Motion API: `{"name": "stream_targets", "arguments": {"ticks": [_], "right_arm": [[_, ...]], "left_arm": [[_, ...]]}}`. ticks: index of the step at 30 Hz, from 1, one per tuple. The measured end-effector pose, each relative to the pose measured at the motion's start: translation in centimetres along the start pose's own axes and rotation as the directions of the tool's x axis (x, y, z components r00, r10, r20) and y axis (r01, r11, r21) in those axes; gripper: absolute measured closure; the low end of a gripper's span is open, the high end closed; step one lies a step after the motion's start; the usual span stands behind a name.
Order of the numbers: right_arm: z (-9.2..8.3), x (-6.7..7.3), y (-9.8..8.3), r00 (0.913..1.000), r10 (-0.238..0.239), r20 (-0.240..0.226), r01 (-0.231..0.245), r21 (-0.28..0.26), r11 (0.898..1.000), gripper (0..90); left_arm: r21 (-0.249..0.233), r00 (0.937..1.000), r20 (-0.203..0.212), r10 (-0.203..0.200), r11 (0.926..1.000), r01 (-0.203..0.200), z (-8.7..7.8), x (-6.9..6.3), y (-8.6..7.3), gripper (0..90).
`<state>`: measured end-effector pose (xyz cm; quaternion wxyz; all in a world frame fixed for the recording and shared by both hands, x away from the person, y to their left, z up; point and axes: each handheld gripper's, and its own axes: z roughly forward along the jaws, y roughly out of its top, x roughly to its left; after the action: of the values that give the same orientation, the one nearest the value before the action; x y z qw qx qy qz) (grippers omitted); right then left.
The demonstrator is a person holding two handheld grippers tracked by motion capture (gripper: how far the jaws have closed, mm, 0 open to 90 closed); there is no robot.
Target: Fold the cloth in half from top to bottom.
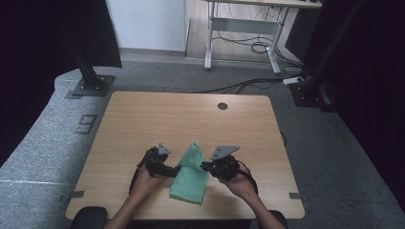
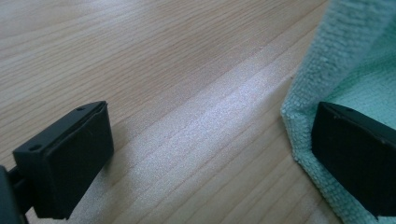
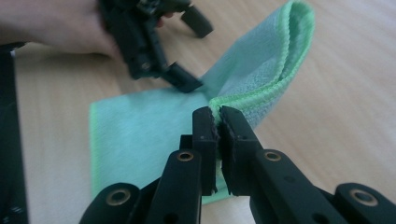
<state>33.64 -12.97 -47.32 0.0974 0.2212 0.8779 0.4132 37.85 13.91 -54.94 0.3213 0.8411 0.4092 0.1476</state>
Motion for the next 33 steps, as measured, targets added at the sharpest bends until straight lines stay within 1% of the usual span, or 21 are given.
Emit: {"name": "stream_targets", "arguments": {"ticks": [1,2,4,5,6,7,10,14,18,20,22,25,28,31,32,33], "right_arm": [[0.0,0.0,0.0,1.0000,0.000,0.000,0.000,0.000,1.000,83.6],[0.1,0.4,-0.5,0.9999,0.002,-0.016,-0.002,0.004,1.000,83.6],[0.2,0.7,-0.8,0.9997,0.007,-0.024,-0.007,0.006,1.000,83.7],[0.5,1.2,-1.3,0.9991,0.009,-0.041,-0.009,0.017,1.000,83.6],[0.5,1.2,-1.3,0.9991,0.009,-0.041,-0.009,0.017,1.000,83.6],[0.8,1.7,-1.9,0.9985,0.013,-0.053,-0.011,0.027,1.000,83.6],[1.2,2.3,-2.6,0.9971,0.018,-0.074,-0.014,0.044,0.999,83.5],[1.9,2.9,-3.5,0.9960,0.029,-0.084,-0.023,0.072,0.997,83.3],[2.7,3.1,-4.3,0.9950,0.044,-0.089,-0.036,0.097,0.995,82.9],[3.1,3.3,-4.7,0.9948,0.056,-0.085,-0.046,0.110,0.993,82.9],[3.4,3.3,-4.9,0.9962,0.049,-0.071,-0.040,0.117,0.992,83.1],[3.6,3.2,-4.8,0.9981,0.039,-0.047,-0.032,0.130,0.991,83.8],[3.8,2.6,-4.6,0.9989,0.038,-0.026,-0.034,0.129,0.991,84.1],[4.2,1.8,-4.3,0.9994,0.035,0.010,-0.036,0.129,0.991,84.2],[4.4,1.5,-4.2,0.9991,0.037,0.021,-0.039,0.128,0.991,84.2],[4.4,1.5,-4.2,0.9991,0.037,0.021,-0.039,0.128,0.991,84.2]], "left_arm": [[0.000,1.0000,0.000,0.000,1.0000,0.000,0.0,0.0,0.0,0.0],[0.000,1.0000,0.000,0.000,1.0000,0.000,0.0,0.0,0.0,0.0],[0.000,1.0000,0.000,0.000,1.0000,0.000,0.0,0.0,0.0,0.0],[0.000,1.0000,0.000,0.000,1.0000,0.000,0.0,0.0,0.0,0.0],[0.000,1.0000,0.000,0.000,1.0000,0.000,0.0,0.0,0.0,0.0],[-0.001,1.0000,-0.001,-0.001,1.0000,0.001,0.0,0.0,0.0,0.0],[-0.001,1.0000,-0.001,-0.001,1.0000,0.001,0.0,0.0,0.0,0.0],[-0.001,1.0000,-0.003,-0.004,1.0000,0.004,0.0,0.0,0.0,0.0],[-0.002,1.0000,-0.003,-0.004,1.0000,0.004,0.0,0.0,0.0,0.0],[-0.002,1.0000,-0.003,-0.005,1.0000,0.005,0.0,0.0,0.0,0.0],[-0.002,1.0000,-0.003,-0.005,1.0000,0.005,0.0,0.0,0.0,0.0],[-0.003,0.9999,-0.007,-0.008,1.0000,0.008,0.1,0.0,0.1,0.0],[-0.003,0.9997,-0.014,-0.020,0.9998,0.020,0.3,0.4,0.3,0.0],[-0.007,0.9991,-0.021,-0.035,0.9993,0.035,0.5,1.1,0.6,0.0],[-0.011,0.9993,-0.018,-0.032,0.9994,0.032,0.6,1.3,0.7,0.0],[-0.011,0.9993,-0.018,-0.032,0.9994,0.032,0.6,1.3,0.7,1.1]]}}
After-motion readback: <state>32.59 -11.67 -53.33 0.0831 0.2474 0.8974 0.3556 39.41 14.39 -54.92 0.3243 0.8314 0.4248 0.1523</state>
